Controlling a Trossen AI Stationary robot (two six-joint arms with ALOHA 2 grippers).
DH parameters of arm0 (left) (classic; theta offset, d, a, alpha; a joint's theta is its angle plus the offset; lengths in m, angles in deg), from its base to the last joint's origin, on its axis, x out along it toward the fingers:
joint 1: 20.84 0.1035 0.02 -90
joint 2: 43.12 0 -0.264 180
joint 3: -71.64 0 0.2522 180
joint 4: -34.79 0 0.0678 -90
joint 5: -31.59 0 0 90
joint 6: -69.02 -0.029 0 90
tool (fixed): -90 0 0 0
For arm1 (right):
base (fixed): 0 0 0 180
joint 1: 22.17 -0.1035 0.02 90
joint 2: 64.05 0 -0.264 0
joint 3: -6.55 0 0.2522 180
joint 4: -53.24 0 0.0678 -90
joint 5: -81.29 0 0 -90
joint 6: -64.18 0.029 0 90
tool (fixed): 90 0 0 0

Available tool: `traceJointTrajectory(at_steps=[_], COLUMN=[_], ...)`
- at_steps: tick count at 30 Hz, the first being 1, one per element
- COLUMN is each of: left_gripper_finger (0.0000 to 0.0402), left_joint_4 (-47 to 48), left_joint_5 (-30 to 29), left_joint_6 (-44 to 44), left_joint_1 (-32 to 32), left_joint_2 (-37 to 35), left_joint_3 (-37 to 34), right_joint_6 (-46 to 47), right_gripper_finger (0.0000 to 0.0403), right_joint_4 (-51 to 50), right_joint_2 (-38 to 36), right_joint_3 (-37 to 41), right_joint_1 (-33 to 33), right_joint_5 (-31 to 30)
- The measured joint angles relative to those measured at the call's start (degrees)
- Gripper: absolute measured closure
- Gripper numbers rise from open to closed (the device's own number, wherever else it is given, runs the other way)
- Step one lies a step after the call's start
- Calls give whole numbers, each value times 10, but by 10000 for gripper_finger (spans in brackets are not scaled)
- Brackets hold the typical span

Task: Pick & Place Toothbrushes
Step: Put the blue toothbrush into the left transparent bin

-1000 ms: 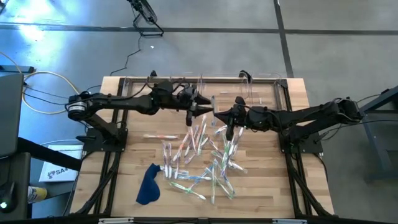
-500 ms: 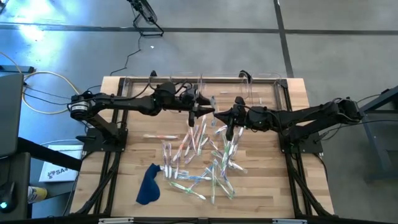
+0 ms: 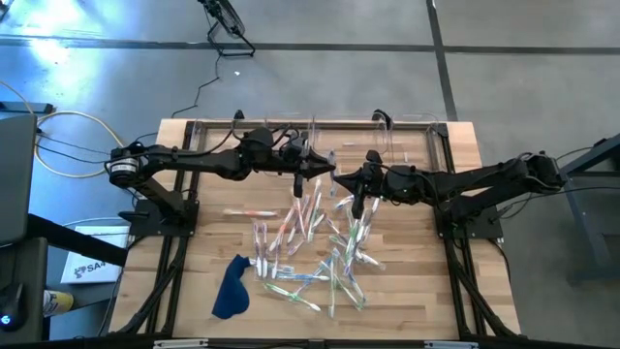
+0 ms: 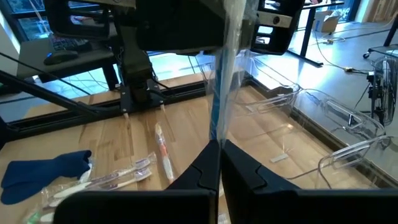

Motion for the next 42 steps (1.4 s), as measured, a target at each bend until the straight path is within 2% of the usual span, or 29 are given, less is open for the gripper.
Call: traceJointTrajectory(at_steps=[13, 16, 23, 27, 34, 42], left_gripper_finger=[384, 384, 384, 384, 384, 384], left_joint_4=[3, 4, 4, 4, 4, 8], left_joint_5=[10, 14, 25, 28, 49, 91], left_joint_6=[-16, -16, -32, -36, -38, -47], left_joint_1=[0, 0, 0, 1, 24, 64], left_joint_2=[0, 0, 0, 0, 0, -1], left_joint_3=[0, 0, 0, 0, 0, 0], right_joint_6=[21, 23, 33, 26, 22, 62], right_gripper_finger=[395, 371, 274, 246, 246, 262], right_joint_4=[-5, -7, -12, -20, -86, -194], right_joint_2=[-2, -3, -3, -3, -28, -135], right_joint_3=[0, 0, 0, 0, 0, 0], right_joint_1=[0, 0, 0, 0, 0, 0], right_joint_5=[15, 19, 54, 59, 57, 59])
